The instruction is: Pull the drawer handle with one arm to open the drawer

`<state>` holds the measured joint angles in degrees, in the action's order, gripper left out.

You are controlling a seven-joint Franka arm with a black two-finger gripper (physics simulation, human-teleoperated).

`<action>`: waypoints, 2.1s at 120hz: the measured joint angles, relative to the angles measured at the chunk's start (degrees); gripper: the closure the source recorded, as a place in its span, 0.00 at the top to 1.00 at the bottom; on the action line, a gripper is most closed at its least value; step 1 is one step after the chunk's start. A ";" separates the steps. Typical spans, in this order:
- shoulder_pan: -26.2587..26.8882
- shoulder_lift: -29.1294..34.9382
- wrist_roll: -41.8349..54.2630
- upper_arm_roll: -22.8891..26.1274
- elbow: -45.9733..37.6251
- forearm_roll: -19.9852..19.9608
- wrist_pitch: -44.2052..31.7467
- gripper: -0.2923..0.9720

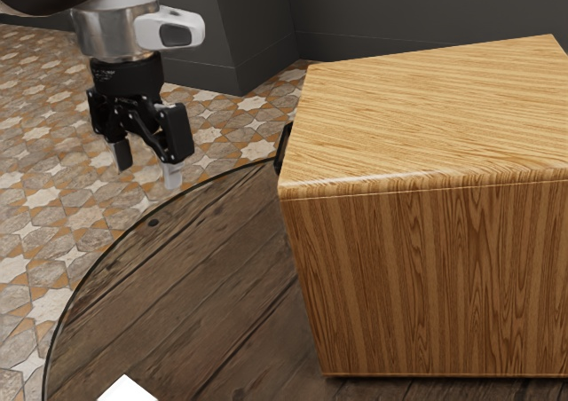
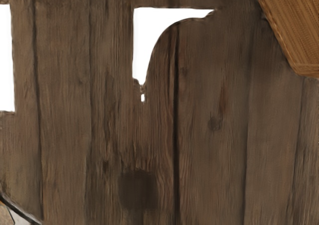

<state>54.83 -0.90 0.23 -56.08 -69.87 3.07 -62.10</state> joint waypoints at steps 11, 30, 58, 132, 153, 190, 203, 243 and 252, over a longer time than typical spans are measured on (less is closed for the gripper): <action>-0.72 -0.08 0.03 0.02 -0.24 0.05 -4.48 0.77; -2.29 -0.02 0.06 0.06 -1.56 0.02 -8.64 0.77; 3.13 2.38 0.24 -3.30 -3.81 0.48 -10.88 0.77; 17.62 26.53 -0.74 -14.39 -6.49 -3.99 -14.06 0.77; 26.39 34.82 -7.78 -20.26 -6.78 -2.89 -19.23 0.77; 40.89 41.89 -17.82 -22.42 -6.99 4.54 -24.97 0.77; 45.13 43.47 -21.24 -24.98 -7.22 6.36 -27.34 0.77; 52.67 44.18 -29.39 -29.42 -9.34 8.61 -32.17 0.77; 52.58 44.17 -30.67 -29.78 -9.44 9.05 -32.87 0.77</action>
<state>107.41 43.27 -30.44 -85.87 -79.31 12.12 -94.97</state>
